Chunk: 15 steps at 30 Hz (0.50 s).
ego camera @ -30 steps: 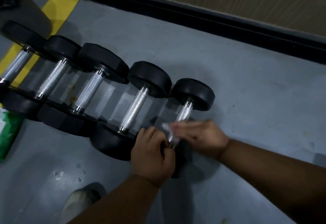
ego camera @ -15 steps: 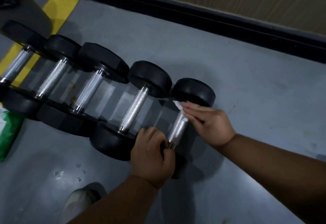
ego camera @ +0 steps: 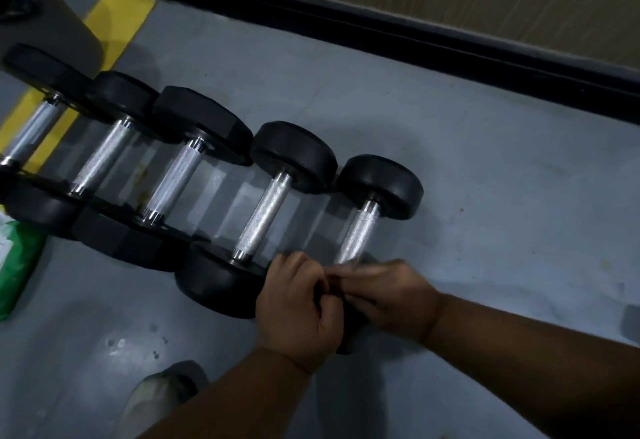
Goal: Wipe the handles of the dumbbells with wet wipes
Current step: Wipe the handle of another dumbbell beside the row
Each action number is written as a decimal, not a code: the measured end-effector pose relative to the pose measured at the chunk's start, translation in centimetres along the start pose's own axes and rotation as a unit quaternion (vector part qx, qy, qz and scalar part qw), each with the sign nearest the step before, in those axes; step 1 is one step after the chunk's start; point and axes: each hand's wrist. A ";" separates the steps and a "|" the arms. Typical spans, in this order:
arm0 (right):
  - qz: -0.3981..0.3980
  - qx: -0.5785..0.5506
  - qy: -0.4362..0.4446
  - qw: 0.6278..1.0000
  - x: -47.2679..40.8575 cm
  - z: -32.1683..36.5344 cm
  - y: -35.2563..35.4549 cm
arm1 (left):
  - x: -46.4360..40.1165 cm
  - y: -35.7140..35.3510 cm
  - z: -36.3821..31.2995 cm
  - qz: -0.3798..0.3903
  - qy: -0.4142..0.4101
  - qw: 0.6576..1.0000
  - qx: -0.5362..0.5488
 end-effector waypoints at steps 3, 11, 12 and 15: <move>-0.056 0.016 -0.023 0.998 -1.3 -1.3 2.1 | -0.2 0.0 -0.2 -0.005 0.001 1.000 -0.002; -0.007 0.018 0.005 1.000 0.2 0.2 -0.1 | 0.2 -0.2 -0.3 0.005 0.008 1.000 -0.025; 0.013 0.025 0.024 0.999 0.1 -0.1 0.3 | 0.2 -0.3 -0.4 0.005 0.012 0.999 -0.031; -0.072 0.069 -0.031 0.995 -1.6 -2.5 2.8 | 0.4 -0.6 -1.0 0.001 0.020 0.999 -0.049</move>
Point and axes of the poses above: each hand's wrist, its own x-axis away from the middle knuckle, its own y-axis out of the back of the hand, z = x × y, and after that the axes turned 10 degrees about z, right-handed
